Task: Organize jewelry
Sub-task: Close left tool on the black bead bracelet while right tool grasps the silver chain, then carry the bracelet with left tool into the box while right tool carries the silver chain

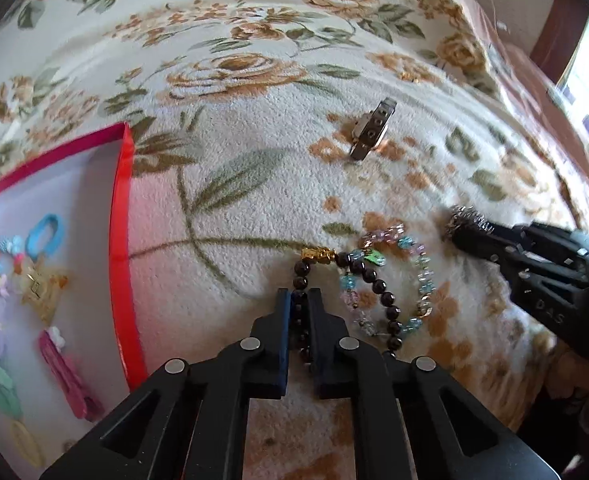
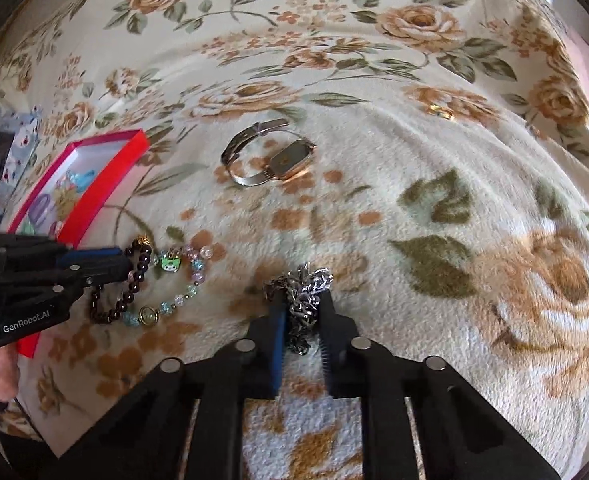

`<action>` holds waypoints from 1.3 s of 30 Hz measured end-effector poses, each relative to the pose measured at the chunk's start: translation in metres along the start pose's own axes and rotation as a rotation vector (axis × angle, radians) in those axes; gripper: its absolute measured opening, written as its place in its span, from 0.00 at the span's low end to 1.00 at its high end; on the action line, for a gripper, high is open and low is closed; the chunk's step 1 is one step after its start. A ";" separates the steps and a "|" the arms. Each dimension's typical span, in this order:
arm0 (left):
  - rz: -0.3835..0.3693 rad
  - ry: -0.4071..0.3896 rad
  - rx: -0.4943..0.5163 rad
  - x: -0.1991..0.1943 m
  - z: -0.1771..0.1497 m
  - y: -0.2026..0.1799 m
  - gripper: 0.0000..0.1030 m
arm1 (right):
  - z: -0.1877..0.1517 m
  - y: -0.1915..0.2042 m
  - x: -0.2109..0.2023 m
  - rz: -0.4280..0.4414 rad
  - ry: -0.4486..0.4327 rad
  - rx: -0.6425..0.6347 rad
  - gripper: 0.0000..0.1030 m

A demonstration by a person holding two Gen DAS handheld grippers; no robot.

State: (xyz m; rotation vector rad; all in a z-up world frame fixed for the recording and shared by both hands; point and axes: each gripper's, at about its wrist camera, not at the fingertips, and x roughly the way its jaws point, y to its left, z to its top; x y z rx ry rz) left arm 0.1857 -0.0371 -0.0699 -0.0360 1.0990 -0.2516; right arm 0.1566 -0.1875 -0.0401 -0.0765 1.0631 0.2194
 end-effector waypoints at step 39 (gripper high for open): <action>-0.095 -0.240 -0.214 -0.162 -0.083 0.051 0.06 | 0.002 0.077 -0.077 0.248 -0.125 -0.022 0.12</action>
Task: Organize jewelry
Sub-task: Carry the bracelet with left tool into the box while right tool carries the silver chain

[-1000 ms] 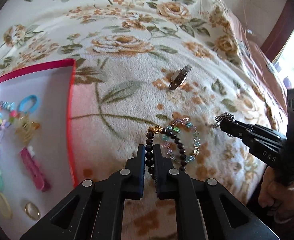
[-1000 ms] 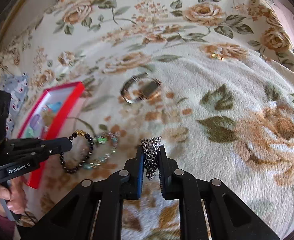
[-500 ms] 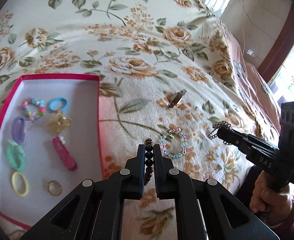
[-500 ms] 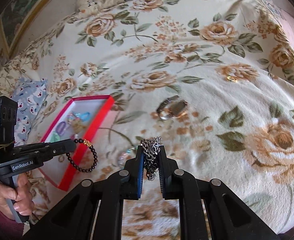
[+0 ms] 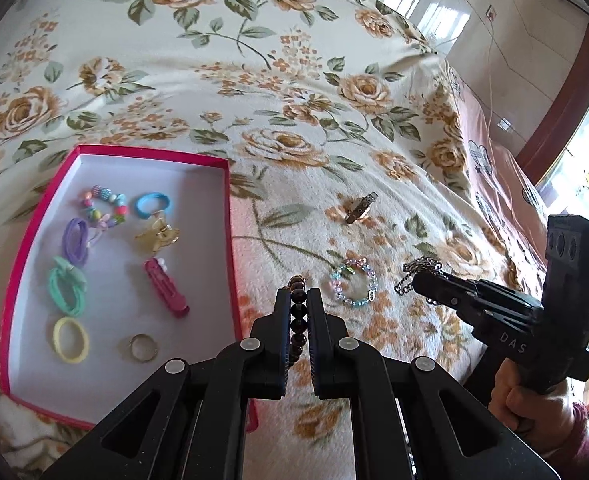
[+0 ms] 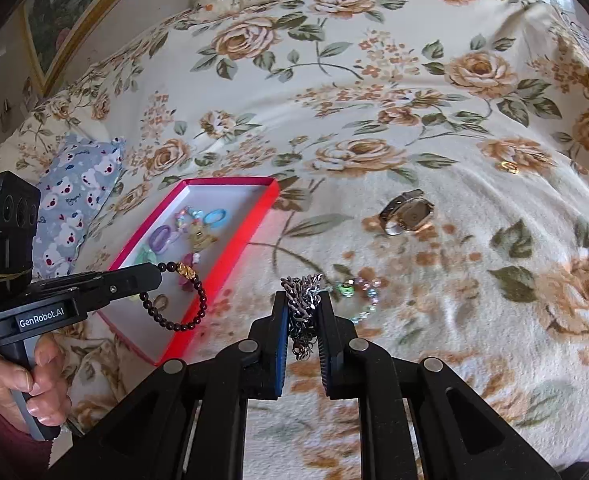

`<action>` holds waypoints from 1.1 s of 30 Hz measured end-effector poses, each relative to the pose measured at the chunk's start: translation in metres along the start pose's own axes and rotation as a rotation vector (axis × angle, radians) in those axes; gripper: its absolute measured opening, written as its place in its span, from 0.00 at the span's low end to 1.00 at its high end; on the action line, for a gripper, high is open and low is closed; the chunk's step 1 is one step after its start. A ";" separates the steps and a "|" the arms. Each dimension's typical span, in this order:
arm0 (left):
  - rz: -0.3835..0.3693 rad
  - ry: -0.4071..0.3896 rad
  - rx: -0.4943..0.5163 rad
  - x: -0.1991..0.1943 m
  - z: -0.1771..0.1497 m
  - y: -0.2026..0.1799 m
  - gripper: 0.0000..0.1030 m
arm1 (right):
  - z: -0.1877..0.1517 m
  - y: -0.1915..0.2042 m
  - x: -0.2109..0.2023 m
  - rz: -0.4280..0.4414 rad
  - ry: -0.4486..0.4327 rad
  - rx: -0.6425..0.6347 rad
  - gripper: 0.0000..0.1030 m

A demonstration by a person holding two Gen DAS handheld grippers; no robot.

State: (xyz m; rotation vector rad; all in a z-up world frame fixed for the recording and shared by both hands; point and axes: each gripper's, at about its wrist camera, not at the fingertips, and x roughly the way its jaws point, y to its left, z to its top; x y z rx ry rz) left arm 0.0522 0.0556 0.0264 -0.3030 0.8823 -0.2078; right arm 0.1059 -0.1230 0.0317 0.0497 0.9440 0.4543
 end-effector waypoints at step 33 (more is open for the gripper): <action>0.113 -0.079 -0.146 -0.077 -0.022 0.077 0.06 | 0.010 0.104 0.044 0.197 0.078 -0.172 0.12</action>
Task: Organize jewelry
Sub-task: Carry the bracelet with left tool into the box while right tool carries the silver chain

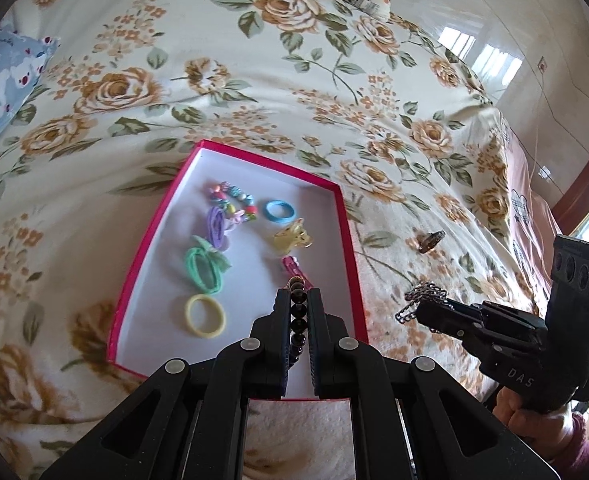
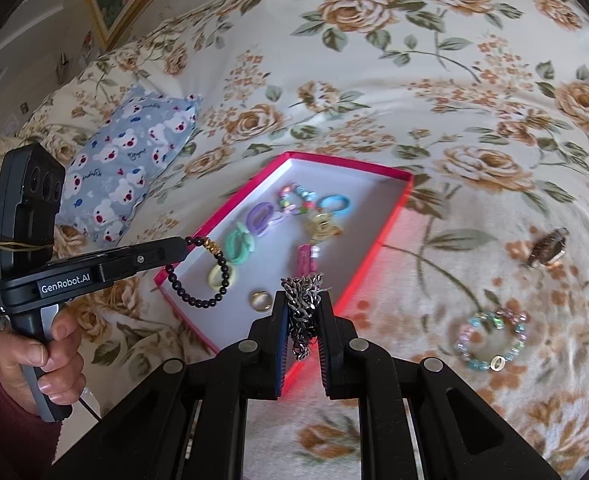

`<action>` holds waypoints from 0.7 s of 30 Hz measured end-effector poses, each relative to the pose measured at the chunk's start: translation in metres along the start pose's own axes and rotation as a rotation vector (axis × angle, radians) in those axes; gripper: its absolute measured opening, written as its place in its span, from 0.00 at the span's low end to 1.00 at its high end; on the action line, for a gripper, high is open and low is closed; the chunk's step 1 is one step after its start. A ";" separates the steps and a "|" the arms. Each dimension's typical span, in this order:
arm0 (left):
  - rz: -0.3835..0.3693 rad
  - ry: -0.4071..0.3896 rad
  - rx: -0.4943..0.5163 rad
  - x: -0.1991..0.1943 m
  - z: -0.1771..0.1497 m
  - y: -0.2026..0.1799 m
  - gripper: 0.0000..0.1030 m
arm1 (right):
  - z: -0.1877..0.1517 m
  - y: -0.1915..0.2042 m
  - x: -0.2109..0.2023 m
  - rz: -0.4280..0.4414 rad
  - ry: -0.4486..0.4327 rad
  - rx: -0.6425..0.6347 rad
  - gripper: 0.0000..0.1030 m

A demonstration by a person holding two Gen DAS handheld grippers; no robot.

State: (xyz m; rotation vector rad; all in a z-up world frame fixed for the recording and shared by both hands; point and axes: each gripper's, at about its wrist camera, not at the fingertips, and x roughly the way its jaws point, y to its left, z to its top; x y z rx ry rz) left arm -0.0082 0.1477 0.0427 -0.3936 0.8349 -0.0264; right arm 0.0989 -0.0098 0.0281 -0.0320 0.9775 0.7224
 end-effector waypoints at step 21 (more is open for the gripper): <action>0.012 0.020 -0.081 0.007 -0.009 0.042 0.06 | -0.010 0.037 0.053 0.053 0.115 -0.072 0.12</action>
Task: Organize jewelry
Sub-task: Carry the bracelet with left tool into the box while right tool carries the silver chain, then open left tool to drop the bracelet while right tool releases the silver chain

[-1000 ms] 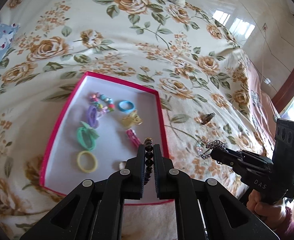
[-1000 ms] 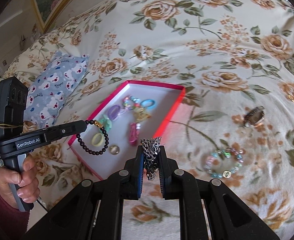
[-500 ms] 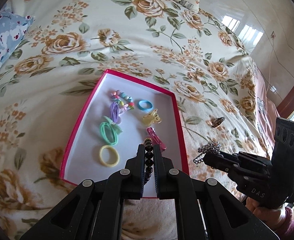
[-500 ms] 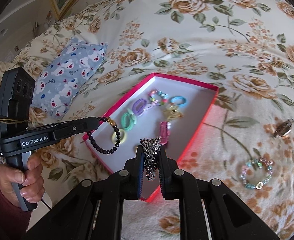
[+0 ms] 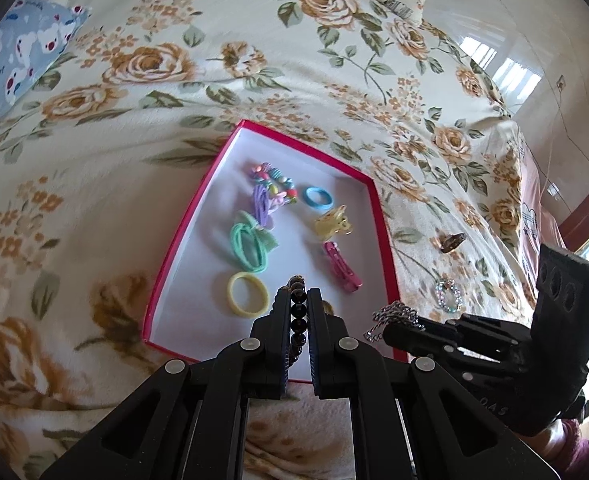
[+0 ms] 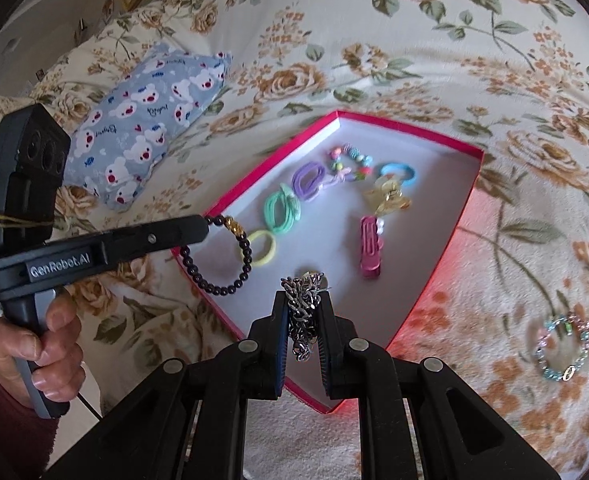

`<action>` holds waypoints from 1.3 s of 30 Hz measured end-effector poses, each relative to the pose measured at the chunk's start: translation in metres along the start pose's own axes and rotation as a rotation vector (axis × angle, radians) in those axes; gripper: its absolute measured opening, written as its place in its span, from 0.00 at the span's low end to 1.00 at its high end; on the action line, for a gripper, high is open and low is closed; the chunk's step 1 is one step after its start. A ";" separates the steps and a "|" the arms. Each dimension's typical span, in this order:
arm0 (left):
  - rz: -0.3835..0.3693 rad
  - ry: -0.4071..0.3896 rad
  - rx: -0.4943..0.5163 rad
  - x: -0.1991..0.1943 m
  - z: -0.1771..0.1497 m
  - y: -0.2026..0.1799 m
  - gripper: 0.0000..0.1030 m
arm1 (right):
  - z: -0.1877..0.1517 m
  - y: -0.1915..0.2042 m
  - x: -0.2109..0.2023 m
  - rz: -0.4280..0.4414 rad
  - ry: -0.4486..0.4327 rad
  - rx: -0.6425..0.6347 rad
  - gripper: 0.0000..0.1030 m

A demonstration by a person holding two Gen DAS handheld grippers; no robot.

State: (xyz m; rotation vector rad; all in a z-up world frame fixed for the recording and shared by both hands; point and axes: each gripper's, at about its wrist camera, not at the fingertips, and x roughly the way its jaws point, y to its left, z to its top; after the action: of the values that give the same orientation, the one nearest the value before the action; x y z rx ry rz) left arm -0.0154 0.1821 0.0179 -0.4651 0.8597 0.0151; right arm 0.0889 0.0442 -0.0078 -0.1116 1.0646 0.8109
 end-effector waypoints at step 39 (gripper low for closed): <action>0.114 0.093 -0.042 0.050 -0.005 0.030 0.08 | -0.013 0.000 0.045 -0.026 0.127 -0.034 0.15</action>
State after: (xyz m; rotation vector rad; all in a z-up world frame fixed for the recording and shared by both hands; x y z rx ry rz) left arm 0.0079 0.1984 -0.0338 -0.4588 0.9780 0.1175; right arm 0.0900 0.0626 -0.0506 -0.2077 1.1667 0.8065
